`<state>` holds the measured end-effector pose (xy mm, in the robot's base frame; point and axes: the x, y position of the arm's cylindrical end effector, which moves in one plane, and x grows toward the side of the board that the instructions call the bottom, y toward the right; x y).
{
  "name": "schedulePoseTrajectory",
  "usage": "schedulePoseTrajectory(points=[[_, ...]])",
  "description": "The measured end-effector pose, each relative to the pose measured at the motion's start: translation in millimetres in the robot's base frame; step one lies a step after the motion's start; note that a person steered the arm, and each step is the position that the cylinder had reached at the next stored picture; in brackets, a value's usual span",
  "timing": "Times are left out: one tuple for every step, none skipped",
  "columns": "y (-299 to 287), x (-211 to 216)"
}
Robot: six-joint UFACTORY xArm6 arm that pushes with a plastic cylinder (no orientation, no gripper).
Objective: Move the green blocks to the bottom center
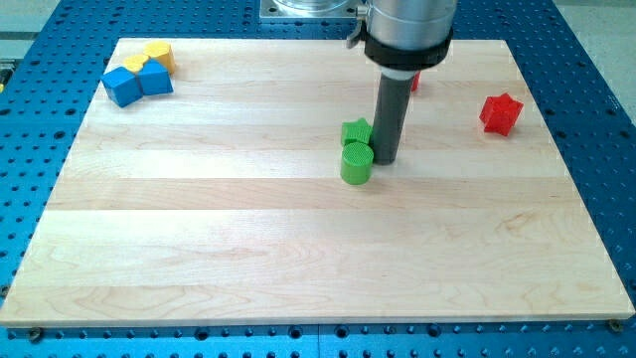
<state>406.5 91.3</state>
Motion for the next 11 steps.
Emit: schedulePoseTrajectory(points=[[-20, -50], [-41, -1], [-26, 58], [-28, 62], [-77, 82], [-97, 73], [-117, 22], [-136, 54], [-109, 94], [-86, 51], [-15, 54]])
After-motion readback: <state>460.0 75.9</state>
